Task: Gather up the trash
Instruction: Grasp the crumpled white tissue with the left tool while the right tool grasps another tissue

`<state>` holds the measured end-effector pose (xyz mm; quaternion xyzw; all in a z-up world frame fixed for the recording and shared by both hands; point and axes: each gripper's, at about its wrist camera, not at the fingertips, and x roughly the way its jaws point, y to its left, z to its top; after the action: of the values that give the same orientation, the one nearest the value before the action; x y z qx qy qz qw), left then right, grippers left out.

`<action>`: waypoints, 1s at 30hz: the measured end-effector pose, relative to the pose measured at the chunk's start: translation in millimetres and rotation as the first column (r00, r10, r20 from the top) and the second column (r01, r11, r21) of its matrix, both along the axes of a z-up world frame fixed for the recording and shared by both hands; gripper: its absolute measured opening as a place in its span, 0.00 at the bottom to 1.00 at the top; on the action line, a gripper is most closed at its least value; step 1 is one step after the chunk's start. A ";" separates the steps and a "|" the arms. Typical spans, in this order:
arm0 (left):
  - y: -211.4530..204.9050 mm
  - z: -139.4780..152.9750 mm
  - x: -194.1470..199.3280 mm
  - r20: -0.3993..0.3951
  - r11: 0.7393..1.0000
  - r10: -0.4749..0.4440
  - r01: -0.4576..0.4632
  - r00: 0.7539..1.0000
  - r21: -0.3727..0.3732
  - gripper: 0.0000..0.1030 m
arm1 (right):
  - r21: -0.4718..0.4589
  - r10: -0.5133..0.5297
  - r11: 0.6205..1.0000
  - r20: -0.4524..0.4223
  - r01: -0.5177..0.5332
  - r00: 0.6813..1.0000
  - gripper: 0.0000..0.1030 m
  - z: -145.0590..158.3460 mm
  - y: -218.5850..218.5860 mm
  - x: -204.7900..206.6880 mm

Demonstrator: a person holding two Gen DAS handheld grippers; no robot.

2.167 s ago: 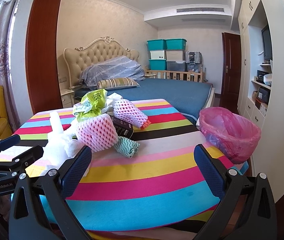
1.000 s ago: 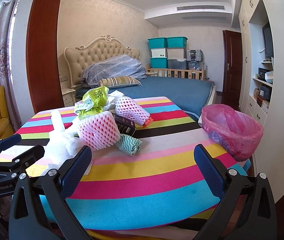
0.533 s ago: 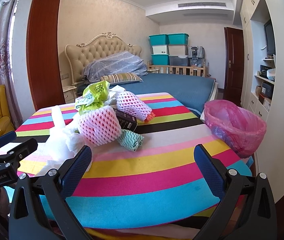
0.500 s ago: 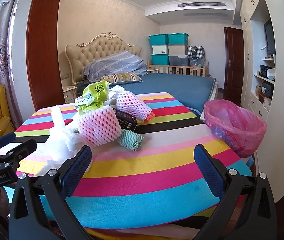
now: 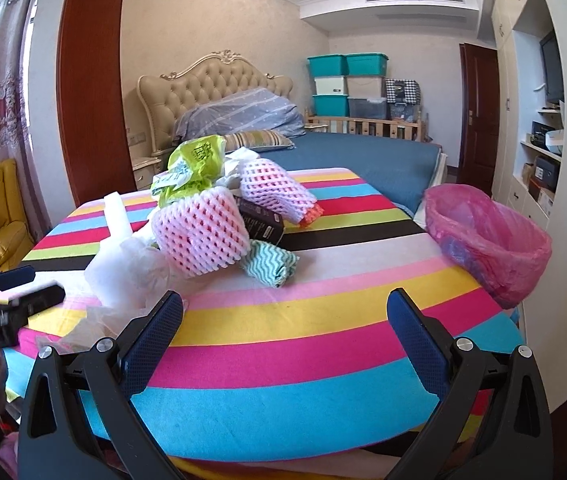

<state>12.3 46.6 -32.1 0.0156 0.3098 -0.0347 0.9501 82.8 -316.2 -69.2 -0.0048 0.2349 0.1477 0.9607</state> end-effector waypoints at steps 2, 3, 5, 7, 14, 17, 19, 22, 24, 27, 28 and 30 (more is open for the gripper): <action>-10.8 -7.1 1.3 -0.037 0.998 -0.059 0.059 0.998 0.016 0.95 | 0.002 0.004 1.000 -0.006 -0.004 1.000 0.93 -1.6 1.1 1.5; -15.8 -10.7 2.7 -0.053 0.996 -0.081 0.083 0.995 0.023 0.95 | 0.001 0.007 1.000 -0.010 -0.007 1.000 0.93 -2.6 1.6 2.6; -22.3 -18.1 7.2 -0.089 0.994 -0.099 0.102 0.991 0.032 0.95 | -0.004 0.010 1.000 -0.011 -0.010 1.000 0.93 -3.1 2.9 3.0; -25.8 -27.4 13.8 -0.142 0.992 -0.119 0.125 0.983 0.031 0.79 | -0.009 0.014 1.000 -0.008 -0.014 1.000 0.93 -3.3 3.5 3.2; -18.4 -36.2 15.7 -0.174 0.983 -0.186 0.185 0.967 -0.022 0.45 | -0.032 0.105 0.994 -0.010 -0.106 0.994 0.93 -5.7 25.6 12.5; -13.5 -27.4 4.1 -0.105 0.984 -0.159 0.166 0.982 0.063 0.42 | -0.045 0.184 0.982 0.000 -0.184 0.983 0.93 -6.2 45.3 15.0; -4.8 -21.9 -2.5 -0.066 0.987 -0.140 0.145 0.988 0.070 0.42 | -0.052 0.232 0.972 0.001 -0.231 0.973 0.90 -8.0 58.2 18.3; 10.9 -17.2 -5.7 -0.027 0.993 -0.087 0.088 0.996 0.078 0.42 | -0.048 0.292 0.955 -0.030 -0.293 0.956 0.79 -12.9 79.1 29.0; 22.4 -15.7 -6.3 -0.019 0.996 -0.044 0.045 0.999 0.070 0.42 | -0.025 0.328 0.944 -0.077 -0.330 0.942 0.74 -16.9 91.7 38.7; 35.5 -8.5 -11.0 0.007 0.999 -0.017 0.016 1.000 0.033 0.42 | -0.010 0.368 0.928 -0.109 -0.371 0.923 0.66 -19.5 106.0 44.8; 38.6 -5.4 -12.9 0.022 1.000 -0.008 0.008 1.000 0.026 0.42 | -0.013 0.379 0.924 -0.111 -0.383 0.919 0.65 -20.0 111.4 45.1; 45.9 1.7 -16.6 0.046 1.000 0.007 -0.008 0.999 0.010 0.42 | -0.020 0.393 0.917 -0.119 -0.398 0.912 0.62 -20.5 120.1 48.2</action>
<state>-4.4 92.5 -30.4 0.0203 0.2881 -0.0292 0.9569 131.0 -196.1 -89.7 -0.0653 0.2861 0.3340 0.8957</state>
